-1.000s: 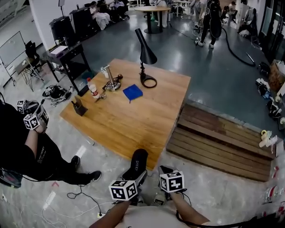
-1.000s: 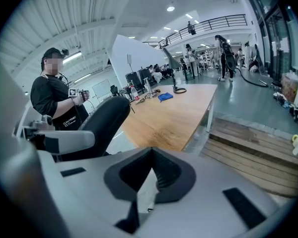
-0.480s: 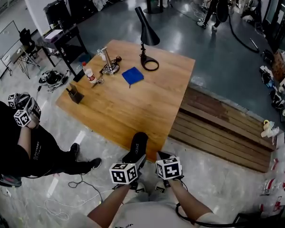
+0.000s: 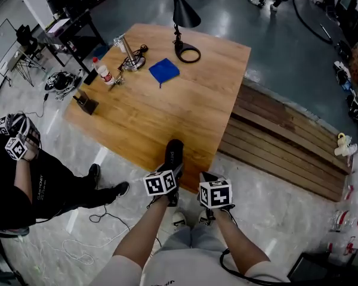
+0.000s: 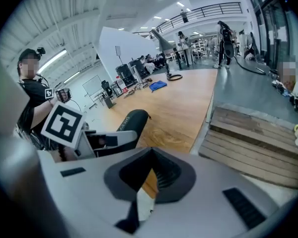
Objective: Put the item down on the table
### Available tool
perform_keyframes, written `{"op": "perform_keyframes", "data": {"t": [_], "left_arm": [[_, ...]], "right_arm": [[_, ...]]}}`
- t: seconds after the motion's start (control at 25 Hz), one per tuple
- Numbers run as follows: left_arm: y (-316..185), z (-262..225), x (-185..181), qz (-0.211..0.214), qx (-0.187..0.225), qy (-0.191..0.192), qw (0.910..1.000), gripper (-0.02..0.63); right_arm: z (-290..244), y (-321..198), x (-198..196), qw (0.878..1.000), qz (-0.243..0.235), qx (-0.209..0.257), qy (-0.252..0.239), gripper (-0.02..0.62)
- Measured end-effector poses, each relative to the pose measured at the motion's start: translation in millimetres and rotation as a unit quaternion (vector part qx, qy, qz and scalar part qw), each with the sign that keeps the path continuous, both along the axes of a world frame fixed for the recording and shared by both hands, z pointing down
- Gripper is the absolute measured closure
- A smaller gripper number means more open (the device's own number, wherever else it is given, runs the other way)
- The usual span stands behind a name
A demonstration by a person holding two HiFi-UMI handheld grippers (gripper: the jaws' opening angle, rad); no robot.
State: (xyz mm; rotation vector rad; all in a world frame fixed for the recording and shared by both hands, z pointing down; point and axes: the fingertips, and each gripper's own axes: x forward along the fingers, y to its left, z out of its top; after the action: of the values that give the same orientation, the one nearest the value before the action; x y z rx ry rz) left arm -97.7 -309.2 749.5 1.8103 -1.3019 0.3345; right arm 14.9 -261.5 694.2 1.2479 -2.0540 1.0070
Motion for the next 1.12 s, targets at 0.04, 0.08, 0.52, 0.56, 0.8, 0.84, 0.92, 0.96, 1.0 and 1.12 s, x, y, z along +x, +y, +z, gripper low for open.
{"op": "perform_keyframes", "data": {"t": [0.04,0.08,0.52,0.56,0.8,0.84,0.92,0.96,1.0,1.12], "left_arm": [[-5.0,6.4,-0.3,-0.001,-0.006,0.001,1.0000,0.282],[-9.9,11.9,-0.7,-0.002,-0.010,0.001,0.9999,0.282],[-42.8,51.9,-6.4,-0.005,-0.014,-0.015,0.9998,0.282],[-45.4,51.5,-5.0,-0.004,-0.009,-0.010,0.9999,0.282],[-44.8,54.6,1.7,0.022,0.003,-0.025,0.9995,0.274],[-43.6,54.7,2.2,0.030,0.006,-0.031,0.9991,0.261],[-41.0,55.0,1.4,0.036,0.008,-0.037,0.9986,0.234],[-40.1,55.1,0.7,0.036,0.008,-0.038,0.9986,0.228],[-39.7,55.0,0.4,0.035,0.008,-0.038,0.9986,0.225],[-40.0,53.4,-1.8,0.031,0.010,-0.038,0.9988,0.224]], "right_arm": [[3.5,0.7,-0.1,1.000,0.001,-0.004,0.000,0.592],[7.4,1.0,0.1,1.000,0.001,-0.006,0.003,0.592],[33.9,-3.9,0.4,1.000,-0.006,-0.023,0.002,0.592],[35.0,-4.1,-0.5,1.000,-0.008,-0.023,0.002,0.592],[44.3,-0.4,-5.7,0.999,-0.016,-0.034,0.002,0.592],[44.3,-0.3,-6.4,0.999,-0.017,-0.034,0.002,0.592],[44.4,-0.1,-8.1,0.999,-0.019,-0.035,0.002,0.592],[44.8,-0.1,-8.9,0.999,-0.020,-0.035,0.001,0.592],[45.3,-0.2,-9.5,0.999,-0.020,-0.036,0.001,0.592],[46.2,-0.4,-12.7,0.999,-0.023,-0.037,0.000,0.592]]}}
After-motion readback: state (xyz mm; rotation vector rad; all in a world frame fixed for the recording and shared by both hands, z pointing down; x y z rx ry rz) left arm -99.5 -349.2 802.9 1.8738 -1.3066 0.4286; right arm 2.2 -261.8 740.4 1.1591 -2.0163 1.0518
